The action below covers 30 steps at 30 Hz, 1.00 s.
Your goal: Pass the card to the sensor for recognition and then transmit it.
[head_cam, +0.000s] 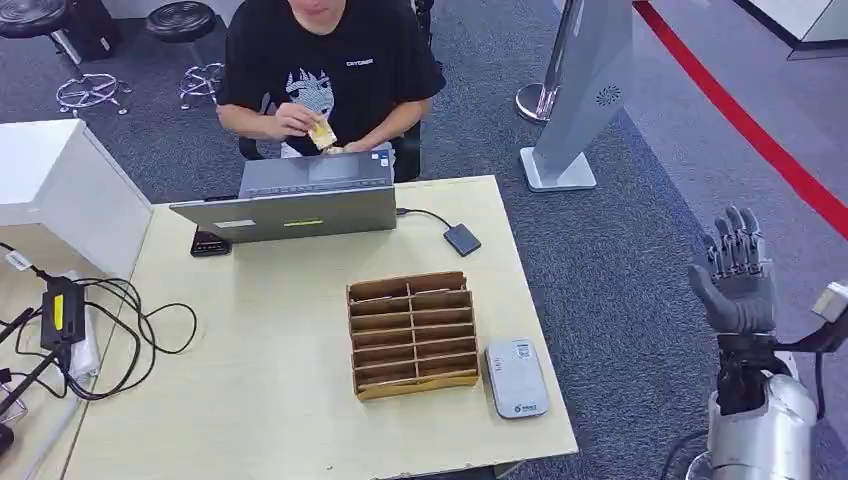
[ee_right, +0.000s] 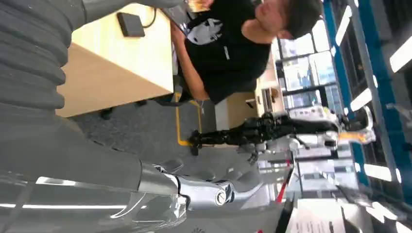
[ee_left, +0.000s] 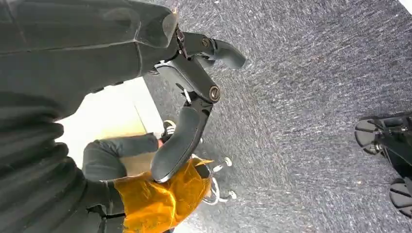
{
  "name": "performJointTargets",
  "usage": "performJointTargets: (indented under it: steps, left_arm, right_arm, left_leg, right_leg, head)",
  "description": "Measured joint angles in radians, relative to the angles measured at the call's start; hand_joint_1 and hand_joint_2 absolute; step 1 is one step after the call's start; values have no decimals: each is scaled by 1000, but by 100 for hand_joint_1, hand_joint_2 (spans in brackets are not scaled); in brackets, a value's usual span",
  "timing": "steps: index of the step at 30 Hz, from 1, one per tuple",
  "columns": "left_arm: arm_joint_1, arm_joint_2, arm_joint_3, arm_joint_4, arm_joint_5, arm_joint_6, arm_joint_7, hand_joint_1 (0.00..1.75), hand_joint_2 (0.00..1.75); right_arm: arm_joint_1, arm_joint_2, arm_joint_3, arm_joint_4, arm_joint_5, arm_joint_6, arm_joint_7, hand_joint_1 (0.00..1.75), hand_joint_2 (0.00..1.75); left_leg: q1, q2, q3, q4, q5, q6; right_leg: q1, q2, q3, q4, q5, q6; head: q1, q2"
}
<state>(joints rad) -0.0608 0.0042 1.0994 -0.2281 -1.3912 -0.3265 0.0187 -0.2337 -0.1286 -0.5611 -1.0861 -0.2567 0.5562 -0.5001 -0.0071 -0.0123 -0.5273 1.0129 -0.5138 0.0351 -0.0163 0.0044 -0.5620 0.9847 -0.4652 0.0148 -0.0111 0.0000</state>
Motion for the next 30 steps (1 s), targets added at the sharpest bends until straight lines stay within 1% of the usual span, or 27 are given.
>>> performJointTargets:
  steps: [2, 6, 12, 17, 30]
  left_arm:
    - [1, 0, 0, 0, 0, 0, 0, 0, 175]
    - [-1, 0, 0, 0, -7, 0, 0, 0, 175]
    - [-2, 0, 0, 0, -21, 0, 0, 0, 175]
    - [-11, 0, -1, 0, -36, -3, 0, 0, 175]
    - [-33, -1, -18, 1, -72, -11, 2, 0, 175]
  right_arm:
    - [-3, 0, 25, -13, 27, -24, 1, 0, 175]
    - [-30, 0, 104, -29, 109, -97, 10, 0, 175]
    - [-113, 5, 234, -17, 240, -200, 45, 0, 175]
    - [-192, 20, 328, 23, 337, -267, 83, 0, 175]
    - [-394, 68, 571, 180, 615, -468, 213, 0, 175]
  left_leg:
    - [0, -1, -1, 0, 0, 0]
    - [0, 0, 0, 0, 0, 0]
    - [0, -1, 0, 0, 1, 0]
    - [0, -1, 0, 0, 1, 0]
    - [0, -1, 0, 0, 2, 0]
  right_leg:
    - [0, -1, 0, 0, 0, 0]
    - [0, 0, 0, 0, 0, 0]
    - [0, -1, 0, 1, 0, 0]
    - [0, -1, 0, 1, 0, 0]
    - [0, -1, 0, 1, 0, 0]
  head:
    - [0, 0]
    - [0, 0]
    - [0, 0]
    - [0, 0]
    - [0, 0]
